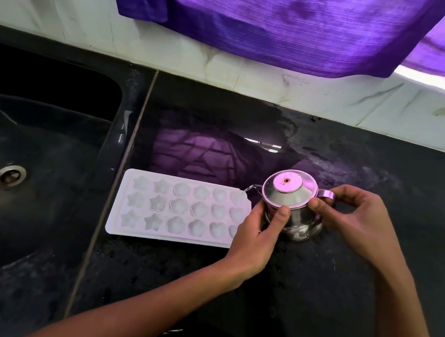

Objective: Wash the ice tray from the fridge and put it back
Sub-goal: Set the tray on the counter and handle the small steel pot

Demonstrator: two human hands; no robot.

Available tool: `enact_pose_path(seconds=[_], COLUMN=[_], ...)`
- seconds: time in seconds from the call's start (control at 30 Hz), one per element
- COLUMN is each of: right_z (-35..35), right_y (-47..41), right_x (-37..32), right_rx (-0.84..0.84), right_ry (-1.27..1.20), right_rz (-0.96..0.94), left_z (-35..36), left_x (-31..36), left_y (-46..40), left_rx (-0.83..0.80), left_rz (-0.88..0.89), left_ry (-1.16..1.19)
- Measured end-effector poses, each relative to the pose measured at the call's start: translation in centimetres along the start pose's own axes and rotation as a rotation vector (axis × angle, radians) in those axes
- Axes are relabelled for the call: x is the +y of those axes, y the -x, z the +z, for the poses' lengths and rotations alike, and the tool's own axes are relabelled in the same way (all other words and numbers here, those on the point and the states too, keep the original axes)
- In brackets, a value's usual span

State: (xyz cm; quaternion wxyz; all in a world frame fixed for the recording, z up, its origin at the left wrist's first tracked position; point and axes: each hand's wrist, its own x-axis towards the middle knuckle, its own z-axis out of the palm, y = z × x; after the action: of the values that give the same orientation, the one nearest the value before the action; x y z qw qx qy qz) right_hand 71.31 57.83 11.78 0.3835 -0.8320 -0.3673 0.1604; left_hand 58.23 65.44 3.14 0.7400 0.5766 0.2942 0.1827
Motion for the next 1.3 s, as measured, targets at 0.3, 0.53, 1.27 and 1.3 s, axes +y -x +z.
enact_pose_path(seconds=[0.3, 0.53, 1.27, 1.3], right_z=[1.1, 2.3, 2.6, 2.5], right_y=[0.7, 2.5, 5.2, 5.2], right_x=[1.6, 2.2, 0.5, 0.5], right_rx=[0.034, 0.136, 0.144, 0.142], right_ry=[-0.300, -0.385, -0.092, -0.087], right_rz=[0.011, 0.009, 0.157, 0.158], left_z=[-0.4, -2.1, -2.5, -2.5], left_x=[0.8, 0.8, -0.9, -0.8], left_y=[-0.1, 0.2, 3.0, 3.0], left_rx=[0.031, -0.107, -0.227, -0.229], left_rz=[0.106, 0.081, -0.205, -0.206], left_ry=[-0.054, -0.062, 0.237, 0.235])
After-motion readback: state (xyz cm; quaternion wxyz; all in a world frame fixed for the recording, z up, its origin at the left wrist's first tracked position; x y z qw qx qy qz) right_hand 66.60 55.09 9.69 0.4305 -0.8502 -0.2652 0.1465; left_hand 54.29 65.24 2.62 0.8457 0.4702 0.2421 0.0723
